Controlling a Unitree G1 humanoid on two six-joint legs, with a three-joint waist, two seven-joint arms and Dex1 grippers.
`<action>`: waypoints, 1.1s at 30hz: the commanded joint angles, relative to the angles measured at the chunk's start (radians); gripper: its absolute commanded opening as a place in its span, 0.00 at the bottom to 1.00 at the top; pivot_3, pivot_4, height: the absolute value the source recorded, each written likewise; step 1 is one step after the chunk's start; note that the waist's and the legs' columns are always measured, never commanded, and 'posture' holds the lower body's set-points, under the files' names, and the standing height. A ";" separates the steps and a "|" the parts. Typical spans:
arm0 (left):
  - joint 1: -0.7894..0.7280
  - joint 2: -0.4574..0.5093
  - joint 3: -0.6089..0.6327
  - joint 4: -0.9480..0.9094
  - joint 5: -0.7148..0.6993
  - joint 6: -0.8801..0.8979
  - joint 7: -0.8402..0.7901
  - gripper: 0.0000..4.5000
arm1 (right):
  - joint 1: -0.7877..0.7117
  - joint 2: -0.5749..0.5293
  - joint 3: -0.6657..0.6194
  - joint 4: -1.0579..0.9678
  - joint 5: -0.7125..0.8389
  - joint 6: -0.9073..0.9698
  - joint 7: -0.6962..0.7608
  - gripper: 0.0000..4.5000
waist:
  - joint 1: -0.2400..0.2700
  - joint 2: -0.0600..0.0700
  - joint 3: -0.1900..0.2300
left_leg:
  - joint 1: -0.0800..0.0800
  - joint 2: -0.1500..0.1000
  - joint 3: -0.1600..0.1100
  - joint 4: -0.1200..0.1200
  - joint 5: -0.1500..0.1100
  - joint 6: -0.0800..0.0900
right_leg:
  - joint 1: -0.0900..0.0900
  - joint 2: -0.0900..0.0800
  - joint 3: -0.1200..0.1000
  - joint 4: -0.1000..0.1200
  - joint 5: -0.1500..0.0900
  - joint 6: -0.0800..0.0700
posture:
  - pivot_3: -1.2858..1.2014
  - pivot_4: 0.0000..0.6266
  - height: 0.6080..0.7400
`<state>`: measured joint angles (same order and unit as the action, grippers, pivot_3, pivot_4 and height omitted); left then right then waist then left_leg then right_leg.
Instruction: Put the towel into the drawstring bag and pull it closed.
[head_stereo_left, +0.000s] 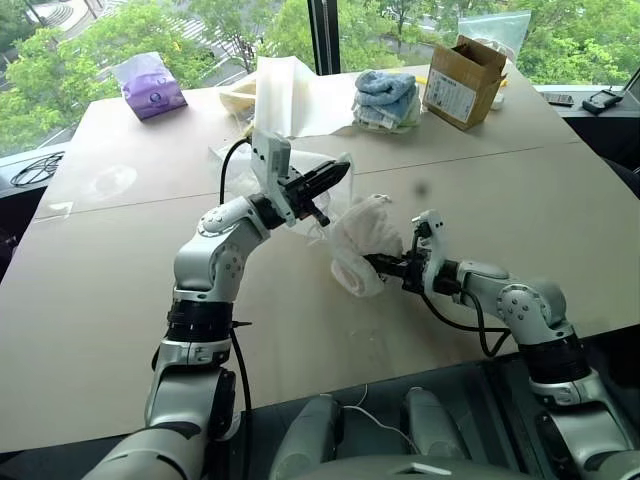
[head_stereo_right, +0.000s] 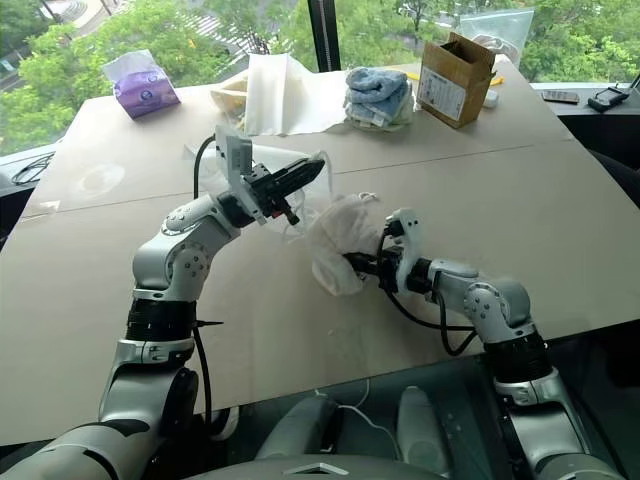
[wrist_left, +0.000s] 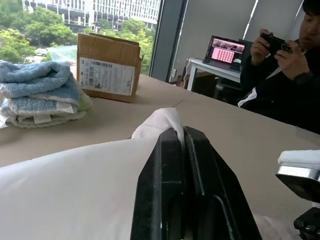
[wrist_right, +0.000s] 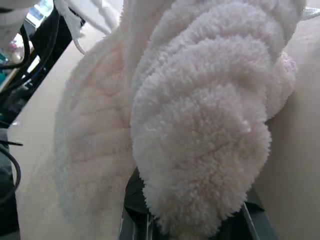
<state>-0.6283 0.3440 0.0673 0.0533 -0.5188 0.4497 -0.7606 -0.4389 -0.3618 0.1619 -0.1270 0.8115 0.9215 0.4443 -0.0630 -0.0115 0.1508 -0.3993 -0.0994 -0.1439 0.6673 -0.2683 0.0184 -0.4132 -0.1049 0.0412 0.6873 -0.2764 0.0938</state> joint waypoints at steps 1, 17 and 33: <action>0.007 0.001 -0.002 -0.033 -0.004 -0.022 -0.020 0.00 | -0.035 0.038 -0.038 -0.037 -0.009 -0.030 0.008 0.01 | 0.000 0.000 0.000 | 0.000 0.000 0.000 0.000 0.000 0.000 | 0.000 0.000 0.000 0.000 0.000 0.000 | 0.52 0.24 1.00; 0.025 0.079 0.026 0.027 -0.011 -0.071 -0.145 0.00 | -0.061 -0.358 0.120 -0.242 -0.427 -0.252 0.259 0.01 | 0.025 -0.001 0.000 | -0.001 0.000 -0.001 0.000 0.000 0.000 | 0.000 0.000 -0.001 -0.004 0.000 0.000 | 0.52 0.24 1.00; 0.029 0.115 -0.014 0.009 -0.062 -0.038 -0.350 0.00 | -0.218 -0.382 0.232 -0.219 -0.619 -0.280 0.427 0.01 | 0.024 -0.002 0.001 | -0.002 0.000 -0.001 -0.001 0.000 0.000 | 0.001 -0.001 -0.003 -0.007 0.000 0.000 | 0.52 0.24 1.00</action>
<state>-0.6020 0.4460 0.0599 0.1178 -0.5527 0.4044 -1.0736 -0.6339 -0.7507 0.3943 -0.3447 0.2069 0.6507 0.8576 -0.0393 -0.0134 0.1519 -0.4015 -0.0993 -0.1454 0.6666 -0.2684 0.0184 -0.4124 -0.1055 0.0383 0.6801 -0.2764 0.0939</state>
